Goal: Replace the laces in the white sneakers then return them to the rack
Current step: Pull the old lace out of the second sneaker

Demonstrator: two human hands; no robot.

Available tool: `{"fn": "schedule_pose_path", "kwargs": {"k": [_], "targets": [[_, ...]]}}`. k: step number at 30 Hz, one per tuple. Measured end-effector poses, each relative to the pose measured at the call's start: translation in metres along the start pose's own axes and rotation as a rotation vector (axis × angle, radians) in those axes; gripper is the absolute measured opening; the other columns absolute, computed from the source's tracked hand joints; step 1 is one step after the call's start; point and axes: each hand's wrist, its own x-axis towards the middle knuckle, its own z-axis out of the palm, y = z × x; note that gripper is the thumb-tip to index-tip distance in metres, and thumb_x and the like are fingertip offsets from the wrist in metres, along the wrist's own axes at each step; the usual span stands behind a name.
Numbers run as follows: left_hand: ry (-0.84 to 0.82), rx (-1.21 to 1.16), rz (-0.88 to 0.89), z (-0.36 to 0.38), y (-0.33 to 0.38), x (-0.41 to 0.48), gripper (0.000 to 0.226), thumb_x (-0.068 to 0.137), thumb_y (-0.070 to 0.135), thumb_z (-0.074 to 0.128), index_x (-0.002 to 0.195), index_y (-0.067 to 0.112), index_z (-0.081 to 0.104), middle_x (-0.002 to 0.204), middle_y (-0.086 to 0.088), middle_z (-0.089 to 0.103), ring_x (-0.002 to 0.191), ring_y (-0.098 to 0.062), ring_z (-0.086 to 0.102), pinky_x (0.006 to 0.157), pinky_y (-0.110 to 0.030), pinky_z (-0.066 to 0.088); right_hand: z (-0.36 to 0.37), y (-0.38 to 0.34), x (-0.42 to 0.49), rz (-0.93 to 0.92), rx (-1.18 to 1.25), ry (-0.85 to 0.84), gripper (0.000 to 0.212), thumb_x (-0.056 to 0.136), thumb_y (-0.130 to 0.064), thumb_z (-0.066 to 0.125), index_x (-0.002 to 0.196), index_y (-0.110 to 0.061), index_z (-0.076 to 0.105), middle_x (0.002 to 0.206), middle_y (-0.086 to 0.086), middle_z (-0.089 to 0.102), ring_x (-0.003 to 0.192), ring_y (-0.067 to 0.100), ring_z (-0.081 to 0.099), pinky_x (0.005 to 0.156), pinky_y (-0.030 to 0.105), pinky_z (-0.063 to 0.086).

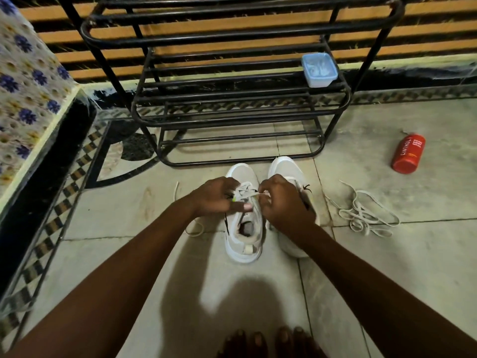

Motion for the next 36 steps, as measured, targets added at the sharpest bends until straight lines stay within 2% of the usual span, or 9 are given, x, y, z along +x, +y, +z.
{"fn": "schedule_pose_path", "kwargs": {"k": [3,5,7,11,18,23,28,32,36], "targets": [[0.22,0.031,0.121,0.006,0.004,0.004,0.031,0.095,0.042,0.067,0.114,0.018,0.074,0.115,-0.006,0.067,0.112,-0.022,0.062,0.099,-0.035,0.047,0.012,-0.011,-0.012,-0.01,-0.2,0.018,0.038,0.093,-0.032,0.035,0.094,-0.011,0.067,0.102,0.007,0.061,0.097,0.03,0.057,0.084,0.043,0.043],[0.259,0.088,0.168,0.011,0.008,0.008,0.018,0.099,0.013,0.062,0.111,0.007,0.074,0.111,-0.01,0.067,0.11,-0.029,0.062,0.096,-0.034,0.046,0.016,-0.016,-0.02,-0.04,-0.332,0.083,0.033,0.09,-0.035,0.041,0.09,-0.014,0.067,0.103,0.005,0.06,0.099,0.03,0.054,0.082,0.042,0.037],[0.247,0.102,0.148,0.015,0.011,0.012,0.018,0.094,0.004,0.06,0.105,0.008,0.073,0.108,-0.008,0.067,0.108,-0.029,0.062,0.095,-0.037,0.048,0.02,-0.018,-0.025,-0.064,-0.352,0.139,0.023,0.08,-0.031,0.057,0.079,-0.01,0.066,0.098,0.011,0.059,0.093,0.034,0.054,0.077,0.041,0.038],[0.227,0.162,0.065,0.016,0.015,0.018,0.015,0.09,0.008,0.062,0.096,0.019,0.07,0.103,0.002,0.065,0.099,-0.023,0.063,0.089,-0.041,0.053,0.032,-0.014,-0.026,-0.122,-0.207,0.093,0.022,0.066,-0.013,0.07,0.081,0.002,0.064,0.086,0.024,0.058,0.081,0.042,0.056,0.073,0.046,0.049],[0.238,0.153,0.016,0.017,0.013,0.024,0.024,0.089,0.005,0.057,0.097,0.023,0.071,0.106,-0.003,0.071,0.104,-0.027,0.064,0.089,-0.043,0.055,0.044,-0.008,-0.021,-0.071,0.016,0.021,0.034,0.08,0.005,0.06,0.113,0.015,0.062,0.107,0.032,0.064,0.102,0.049,0.062,0.093,0.051,0.05],[0.261,-0.007,-0.046,0.02,0.011,0.028,0.022,0.089,0.003,0.066,0.094,0.024,0.07,0.107,-0.002,0.075,0.107,-0.022,0.069,0.096,-0.041,0.054,0.048,-0.012,-0.021,0.061,0.081,0.047,0.057,0.092,-0.002,0.052,0.146,0.008,0.038,0.138,0.027,0.053,0.122,0.04,0.055,0.106,0.043,0.041],[0.326,-0.085,-0.112,0.025,0.01,0.033,0.011,0.089,0.02,0.072,0.098,0.023,0.067,0.098,0.0,0.075,0.101,-0.022,0.069,0.094,-0.042,0.054,0.046,-0.015,-0.023,0.11,0.032,0.006,0.058,0.093,-0.006,0.05,0.149,0.003,0.037,0.129,0.025,0.06,0.111,0.04,0.06,0.096,0.04,0.041],[0.374,-0.095,-0.164,0.028,0.01,0.035,0.017,0.089,0.03,0.075,0.097,0.019,0.065,0.1,-0.002,0.073,0.099,-0.022,0.068,0.091,-0.039,0.054,0.045,-0.014,-0.025,0.103,0.045,0.023,0.056,0.092,-0.005,0.05,0.146,0.001,0.042,0.123,0.026,0.062,0.106,0.042,0.061,0.092,0.045,0.046],[0.383,-0.201,-0.158,0.028,0.008,0.034,0.033,0.096,0.04,0.069,0.081,0.012,0.078,0.086,-0.006,0.077,0.09,-0.022,0.071,0.084,-0.035,0.055,0.047,-0.011,-0.027,0.102,0.08,0.053,0.034,0.09,-0.005,0.054,0.122,0.003,0.056,0.101,0.027,0.065,0.091,0.046,0.062,0.078,0.049,0.048]]}}
